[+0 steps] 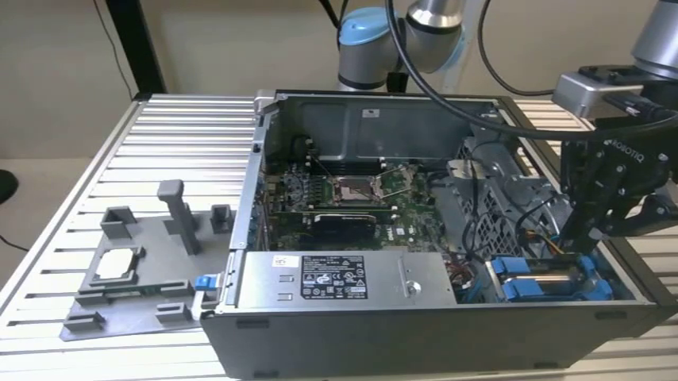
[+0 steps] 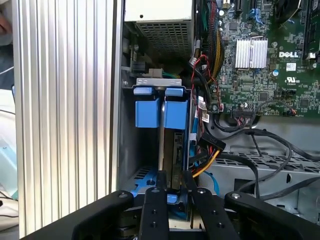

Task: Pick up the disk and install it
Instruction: 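Insert the first disk wire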

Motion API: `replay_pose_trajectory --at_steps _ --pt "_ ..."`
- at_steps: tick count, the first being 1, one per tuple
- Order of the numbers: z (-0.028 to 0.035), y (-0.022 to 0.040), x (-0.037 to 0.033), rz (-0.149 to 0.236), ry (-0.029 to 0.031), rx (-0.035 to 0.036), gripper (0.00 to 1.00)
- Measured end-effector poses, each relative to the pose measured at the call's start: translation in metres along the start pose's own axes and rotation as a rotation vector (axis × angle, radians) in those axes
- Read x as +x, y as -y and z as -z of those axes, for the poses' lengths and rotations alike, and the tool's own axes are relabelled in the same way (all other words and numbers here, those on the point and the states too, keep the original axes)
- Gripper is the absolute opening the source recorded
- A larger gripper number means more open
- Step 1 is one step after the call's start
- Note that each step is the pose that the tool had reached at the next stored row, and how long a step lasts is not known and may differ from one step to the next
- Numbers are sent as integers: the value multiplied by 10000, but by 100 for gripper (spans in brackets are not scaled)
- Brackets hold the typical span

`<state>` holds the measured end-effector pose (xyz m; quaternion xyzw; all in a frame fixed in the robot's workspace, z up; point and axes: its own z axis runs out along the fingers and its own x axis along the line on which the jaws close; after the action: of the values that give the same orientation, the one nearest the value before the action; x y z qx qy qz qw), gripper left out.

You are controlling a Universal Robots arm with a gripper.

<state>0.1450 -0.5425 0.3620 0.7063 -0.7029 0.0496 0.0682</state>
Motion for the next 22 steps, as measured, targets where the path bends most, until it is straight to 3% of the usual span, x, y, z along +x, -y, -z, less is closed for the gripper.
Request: replay_pose_trajectory --at_steps 2,3,7,8,9,14,22 --pt "2 -1 1 -2 10 0 100" --pt "5 -1 2 -1 55 0 100" --pt "22 -1 8 11 494 3 100" --pt "31 0 11 14 573 4 100" --pt "39 3 17 16 614 4 100" --pt "91 14 62 19 662 -24 100" --pt "92 15 68 20 665 -28 100"
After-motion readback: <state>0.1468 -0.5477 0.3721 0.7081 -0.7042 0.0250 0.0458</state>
